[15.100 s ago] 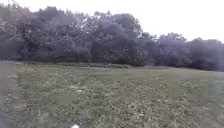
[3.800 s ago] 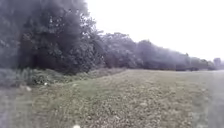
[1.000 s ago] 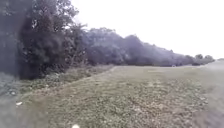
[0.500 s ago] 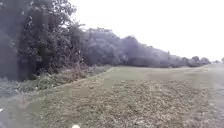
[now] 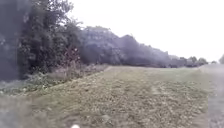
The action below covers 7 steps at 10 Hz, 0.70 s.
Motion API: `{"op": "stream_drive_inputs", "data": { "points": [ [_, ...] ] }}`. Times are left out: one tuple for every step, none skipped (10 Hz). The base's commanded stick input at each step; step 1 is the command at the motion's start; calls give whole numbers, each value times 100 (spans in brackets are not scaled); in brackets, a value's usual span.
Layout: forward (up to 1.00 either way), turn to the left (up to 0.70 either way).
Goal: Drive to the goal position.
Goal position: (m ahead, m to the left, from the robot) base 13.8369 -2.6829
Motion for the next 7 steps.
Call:
{"op": "stream_drive_inputs", "data": {
  "points": [
    [60,-15],
    [60,-15],
    [60,-15],
    [60,-15],
    [60,-15],
    [60,-15],
    [60,-15]
  ]
}}
